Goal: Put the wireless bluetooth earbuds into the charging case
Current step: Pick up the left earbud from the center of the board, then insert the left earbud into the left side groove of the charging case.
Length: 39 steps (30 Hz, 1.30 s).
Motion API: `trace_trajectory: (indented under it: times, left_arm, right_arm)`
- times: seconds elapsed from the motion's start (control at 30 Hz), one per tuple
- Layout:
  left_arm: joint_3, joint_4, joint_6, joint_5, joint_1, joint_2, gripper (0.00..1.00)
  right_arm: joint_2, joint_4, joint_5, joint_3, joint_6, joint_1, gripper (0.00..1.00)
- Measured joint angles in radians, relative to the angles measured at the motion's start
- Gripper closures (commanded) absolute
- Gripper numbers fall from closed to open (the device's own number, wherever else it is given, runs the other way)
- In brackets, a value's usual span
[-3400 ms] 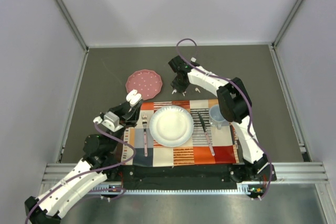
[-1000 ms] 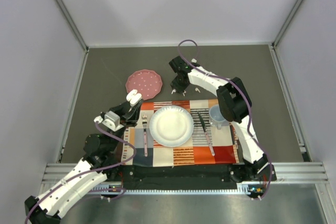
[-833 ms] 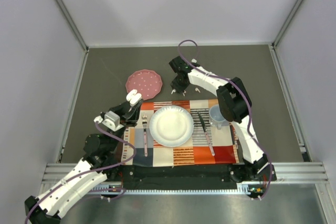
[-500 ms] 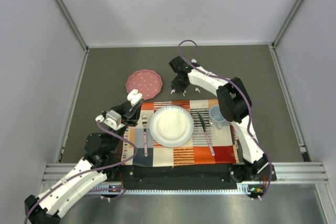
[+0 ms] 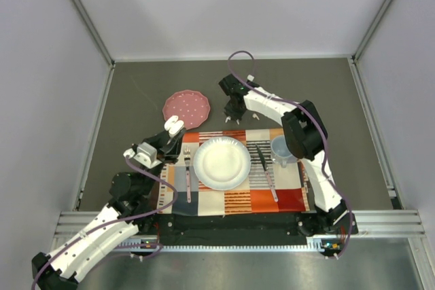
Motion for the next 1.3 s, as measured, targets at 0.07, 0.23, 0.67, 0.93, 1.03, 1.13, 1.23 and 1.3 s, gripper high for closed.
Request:
trace_trajectory:
  times: [0.07, 0.23, 0.67, 0.93, 1.03, 1.13, 1.23, 1.3]
  left_arm:
    - [0.000, 0.000, 0.000, 0.000, 0.000, 0.000, 1.00]
    - [0.000, 0.000, 0.000, 0.001, 0.000, 0.000, 1.00]
    - [0.000, 0.000, 0.000, 0.002, 0.000, 0.000, 1.00]
    - [0.000, 0.002, -0.014, 0.023, 0.002, 0.015, 1.00]
    - [0.000, 0.010, -0.028, 0.032, 0.002, 0.020, 1.00]
    - [0.000, 0.024, -0.042, 0.047, 0.002, 0.020, 1.00]
    - [0.000, 0.031, -0.055, 0.058, 0.002, 0.021, 1.00]
    - [0.000, 0.041, -0.059, 0.073, 0.002, 0.026, 1.00]
  right_arm:
    - [-0.006, -0.004, 0.027, -0.004, -0.043, 0.000, 1.00]
    - [-0.021, 0.024, 0.043, -0.022, -0.201, 0.000, 1.00]
    - [-0.504, 0.760, -0.129, -0.677, -0.443, 0.000, 1.00]
    - [-0.778, 1.117, -0.162, -0.882, -0.514, 0.012, 1.00]
    - [-0.867, 1.193, -0.154, -0.928, -0.560, 0.038, 1.00]
    - [-0.949, 1.247, -0.146, -0.949, -0.616, 0.086, 1.00]
    - [-1.029, 1.289, -0.141, -0.962, -0.670, 0.131, 1.00]
    - [-1.056, 1.302, -0.141, -0.966, -0.687, 0.152, 1.00]
